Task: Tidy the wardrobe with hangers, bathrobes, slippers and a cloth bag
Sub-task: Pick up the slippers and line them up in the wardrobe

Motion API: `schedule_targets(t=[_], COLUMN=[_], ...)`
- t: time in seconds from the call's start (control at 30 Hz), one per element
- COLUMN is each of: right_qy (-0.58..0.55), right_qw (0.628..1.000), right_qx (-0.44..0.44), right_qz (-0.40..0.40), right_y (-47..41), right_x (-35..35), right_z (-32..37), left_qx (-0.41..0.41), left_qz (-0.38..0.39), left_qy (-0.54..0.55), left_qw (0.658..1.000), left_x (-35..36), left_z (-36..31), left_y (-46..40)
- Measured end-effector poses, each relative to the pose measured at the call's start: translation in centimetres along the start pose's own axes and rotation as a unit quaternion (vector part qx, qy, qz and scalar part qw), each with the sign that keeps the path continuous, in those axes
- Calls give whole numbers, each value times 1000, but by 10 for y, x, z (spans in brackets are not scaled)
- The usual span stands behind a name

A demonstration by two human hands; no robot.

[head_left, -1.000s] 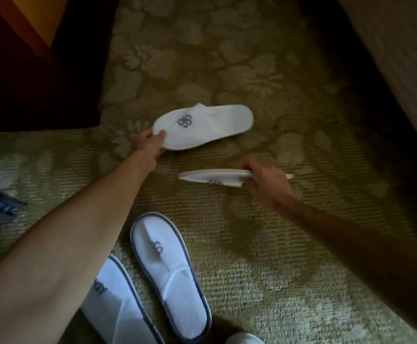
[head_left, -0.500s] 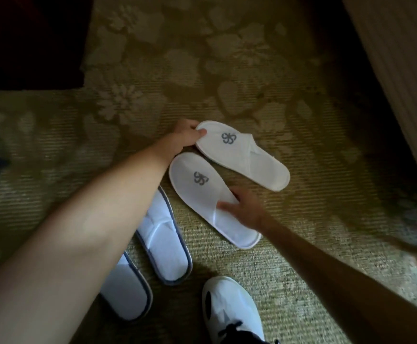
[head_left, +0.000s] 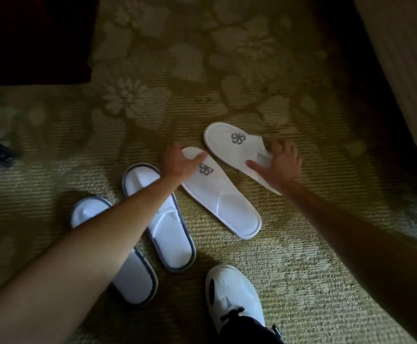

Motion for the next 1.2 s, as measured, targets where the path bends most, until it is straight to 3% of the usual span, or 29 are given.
schedule_targets(t=[0.1, 0.2, 0.37, 0.53, 0.73, 0.87, 1.0, 1.2], right_qy=[-16, -155, -256, -310, -288, -240, -208, -186], right_qw=[998, 984, 963, 937, 943, 963, 967, 962], right_qx=[28, 68, 43, 43, 29, -6, 47, 47], right_qz=[45, 51, 69, 152, 166, 118, 139, 195], right_y=[-12, -10, 25, 103, 166, 183, 169, 166], right_x=[11, 8, 7, 62, 108, 115, 116, 121], right_z=[-3, 4, 40, 102, 157, 166, 157, 171], left_qx=[9, -7, 59, 92, 3, -28, -143, -264], left_qz=[22, 77, 85, 85, 21, -131, -285, -189], left_qy=[-28, 55, 65, 55, 58, 95, 172, 288], left_qw=[999, 996, 993, 991, 998, 986, 932, 901], left_x=[8, -9, -105, -174, -169, -151, -132, -77], left_z=[-1, -1, 13, 91, 193, 204, 227, 237], left_y=[16, 14, 9, 32, 72, 76, 124, 188])
Point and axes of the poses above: each hand's wrist, its own y-axis away from the middle knuckle, its own x-axis out of the palm, z = x × y, the point moved 4 cm from there along -y, towards the middle knuckle, and after that the axes turned 5 degrees about -y, right-handed, at the moved point
